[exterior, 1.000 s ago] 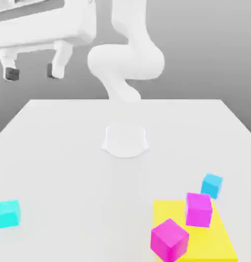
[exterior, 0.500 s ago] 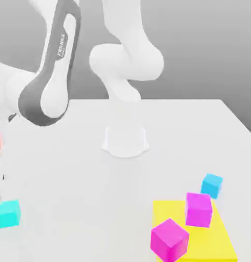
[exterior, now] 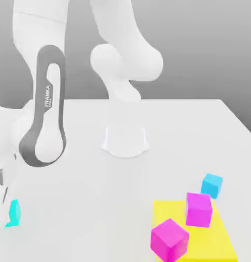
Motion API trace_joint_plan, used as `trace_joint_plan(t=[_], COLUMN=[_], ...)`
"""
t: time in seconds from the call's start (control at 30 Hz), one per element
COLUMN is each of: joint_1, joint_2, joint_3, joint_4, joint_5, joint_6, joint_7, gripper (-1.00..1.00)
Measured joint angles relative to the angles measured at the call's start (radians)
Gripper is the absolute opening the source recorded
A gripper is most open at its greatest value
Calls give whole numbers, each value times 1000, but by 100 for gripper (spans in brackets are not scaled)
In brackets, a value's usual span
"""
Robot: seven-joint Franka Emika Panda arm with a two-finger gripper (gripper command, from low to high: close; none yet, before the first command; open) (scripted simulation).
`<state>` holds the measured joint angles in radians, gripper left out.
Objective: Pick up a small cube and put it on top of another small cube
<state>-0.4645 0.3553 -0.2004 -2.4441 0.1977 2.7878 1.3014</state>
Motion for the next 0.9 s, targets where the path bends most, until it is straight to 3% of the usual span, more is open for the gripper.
trace_joint_plan(t=[0.07,0.43,0.57,0.6,0.8,0.9], joint_1=[19,289,409,423,430,431], joint_2=[-68,-236,-177,-155,-144,-209], joint_3=[-18,277,370,380,384,395], joint_4=[-13,87,138,145,149,172], joint_5=[-40,-171,-236,-250,-259,-241], joint_6=[-54,-313,-306,-292,-286,-372], joint_7=[24,-222,-310,-319,-322,-342], gripper=[-100,-100,-100,100,100,100])
